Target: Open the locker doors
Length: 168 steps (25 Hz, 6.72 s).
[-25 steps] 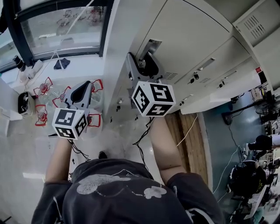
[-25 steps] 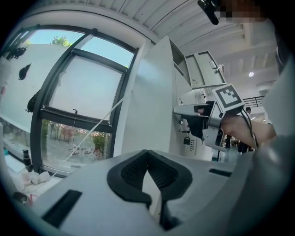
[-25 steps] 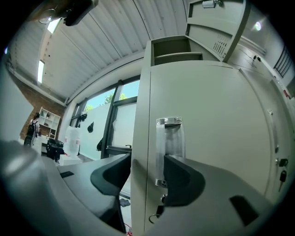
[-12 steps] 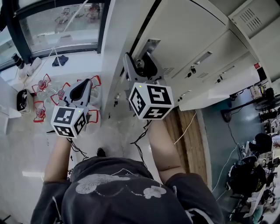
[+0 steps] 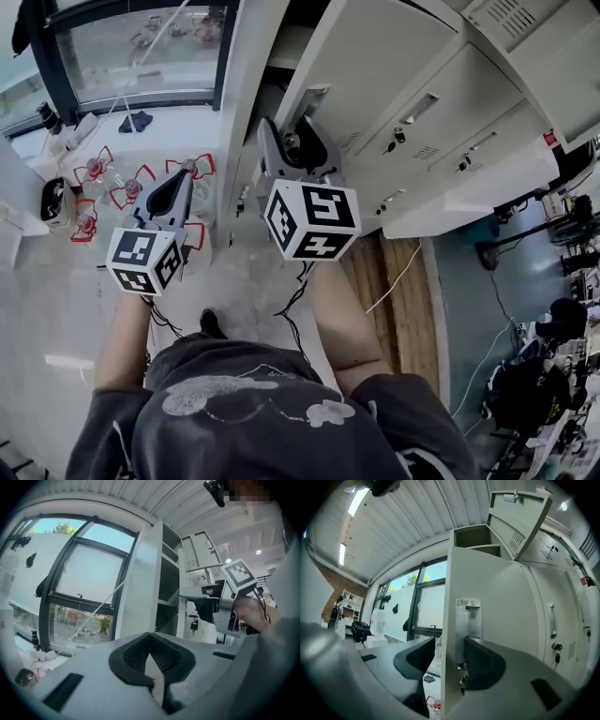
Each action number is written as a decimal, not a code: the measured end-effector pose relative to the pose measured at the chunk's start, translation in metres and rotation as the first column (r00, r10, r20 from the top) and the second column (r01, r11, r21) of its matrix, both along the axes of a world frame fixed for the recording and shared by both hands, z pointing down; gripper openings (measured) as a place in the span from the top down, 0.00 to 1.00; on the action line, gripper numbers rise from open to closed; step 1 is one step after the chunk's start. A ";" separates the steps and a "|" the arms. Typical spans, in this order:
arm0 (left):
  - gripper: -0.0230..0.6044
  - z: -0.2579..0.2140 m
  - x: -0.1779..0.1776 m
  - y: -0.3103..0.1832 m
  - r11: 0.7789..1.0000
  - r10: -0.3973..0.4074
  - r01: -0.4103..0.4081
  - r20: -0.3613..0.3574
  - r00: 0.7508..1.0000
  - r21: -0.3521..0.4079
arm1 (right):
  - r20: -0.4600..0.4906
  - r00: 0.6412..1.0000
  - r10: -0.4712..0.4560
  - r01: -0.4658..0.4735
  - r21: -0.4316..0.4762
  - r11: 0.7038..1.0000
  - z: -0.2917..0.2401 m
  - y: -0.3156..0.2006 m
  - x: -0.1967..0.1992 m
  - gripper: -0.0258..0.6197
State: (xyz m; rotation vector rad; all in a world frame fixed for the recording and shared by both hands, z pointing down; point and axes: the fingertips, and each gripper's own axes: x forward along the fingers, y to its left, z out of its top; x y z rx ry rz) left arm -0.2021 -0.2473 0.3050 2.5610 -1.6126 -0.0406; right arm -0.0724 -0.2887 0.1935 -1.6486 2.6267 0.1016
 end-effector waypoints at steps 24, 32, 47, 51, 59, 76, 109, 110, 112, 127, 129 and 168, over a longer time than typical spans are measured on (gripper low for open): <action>0.95 -0.014 0.079 0.074 1.000 -0.031 0.031 0.027 0.999 0.001 | 0.047 0.988 -0.150 0.153 -0.069 0.986 0.002 0.054 0.061 0.74; 0.95 -0.017 0.094 0.083 0.999 -0.040 0.040 0.036 0.999 0.006 | 0.037 0.978 -0.204 0.206 -0.054 0.977 0.002 0.069 0.080 0.74; 0.95 -0.019 0.140 0.098 1.000 0.007 -0.007 0.056 0.998 0.003 | 0.072 0.982 -0.176 0.181 -0.061 0.982 0.002 0.092 0.135 0.66; 0.95 -0.019 0.153 0.100 1.000 0.027 -0.027 0.054 0.998 0.003 | 0.060 0.986 -0.153 0.156 -0.053 0.986 0.002 0.100 0.152 0.66; 0.95 -0.019 0.177 0.101 0.998 0.058 -0.058 0.051 0.997 0.010 | 0.082 0.990 -0.118 0.121 -0.030 0.992 0.003 0.115 0.184 0.75; 0.95 -0.021 0.214 0.108 0.995 0.093 -0.094 0.048 0.994 0.013 | 0.164 0.985 -0.053 0.054 -0.005 0.999 0.003 0.123 0.247 0.80; 0.95 0.012 0.175 0.148 0.997 -0.058 0.060 0.032 0.998 -0.051 | 0.108 0.994 0.024 -0.029 0.044 0.999 0.017 0.144 0.282 0.67; 0.95 0.016 0.173 0.150 0.996 -0.065 0.066 0.030 0.997 -0.059 | 0.096 0.995 0.013 -0.017 0.043 0.999 0.020 0.148 0.278 0.65; 0.95 0.024 0.168 0.153 0.994 -0.077 0.079 0.029 0.997 -0.074 | 0.074 0.997 -0.006 0.003 0.041 0.999 0.029 0.156 0.270 0.58; 0.95 0.093 0.104 0.170 0.958 -0.205 0.206 0.029 0.978 -0.199 | 0.014 0.974 -0.226 0.226 -0.126 0.966 0.148 0.176 0.168 0.46; 0.95 0.104 0.088 0.165 0.952 -0.217 0.218 0.027 0.976 -0.216 | 0.011 0.975 -0.223 0.222 -0.160 0.962 0.165 0.169 0.155 0.46; 0.95 0.326 -0.015 0.043 0.901 -0.213 0.200 0.009 0.977 -0.386 | -0.169 0.952 -0.255 0.176 -0.381 0.908 0.432 -0.030 -0.027 0.47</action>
